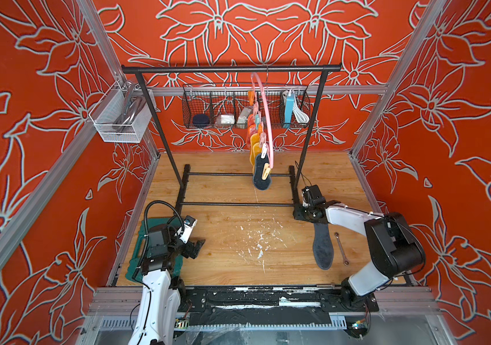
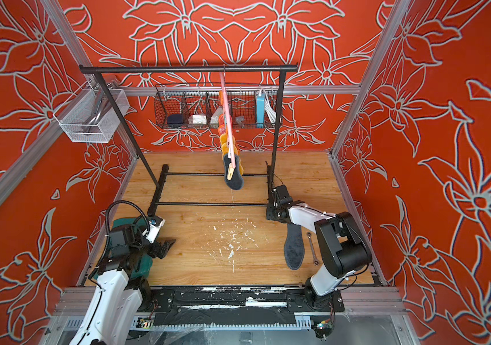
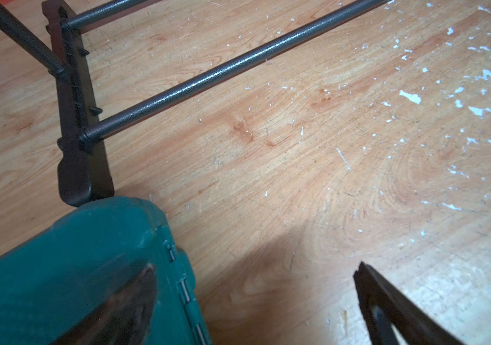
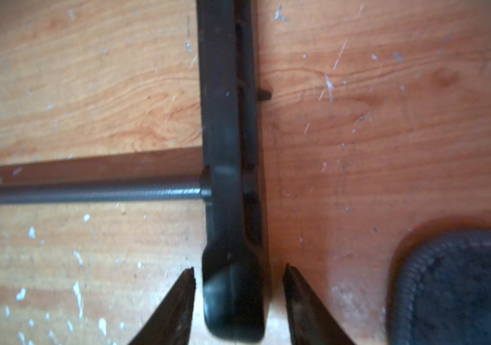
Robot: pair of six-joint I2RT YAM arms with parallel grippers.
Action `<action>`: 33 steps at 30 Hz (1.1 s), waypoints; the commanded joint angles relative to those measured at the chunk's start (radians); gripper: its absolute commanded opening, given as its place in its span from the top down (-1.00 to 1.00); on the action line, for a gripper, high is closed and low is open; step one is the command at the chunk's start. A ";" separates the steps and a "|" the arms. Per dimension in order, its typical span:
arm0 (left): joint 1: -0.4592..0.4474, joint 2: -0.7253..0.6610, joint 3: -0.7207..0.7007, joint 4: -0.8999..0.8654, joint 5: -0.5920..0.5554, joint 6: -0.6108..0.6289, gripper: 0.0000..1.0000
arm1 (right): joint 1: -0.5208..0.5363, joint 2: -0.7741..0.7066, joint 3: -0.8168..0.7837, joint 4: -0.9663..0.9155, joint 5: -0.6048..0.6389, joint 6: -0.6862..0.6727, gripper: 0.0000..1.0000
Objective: Take the shoe insoles off the hanger
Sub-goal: Adjust the clothesline at the center of the board, then remove the insole from the hanger.
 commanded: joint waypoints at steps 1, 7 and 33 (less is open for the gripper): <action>0.005 -0.023 -0.014 -0.015 0.026 0.023 -0.97 | -0.004 -0.094 -0.029 -0.058 -0.023 0.006 -0.10; 0.005 -0.005 -0.013 -0.014 0.028 0.031 -0.97 | -0.003 -0.262 -0.098 -0.085 -0.021 -0.042 -0.18; 0.007 -0.034 -0.037 0.007 0.012 0.024 -0.97 | 0.058 -0.887 -0.420 0.358 -0.526 -0.537 -0.32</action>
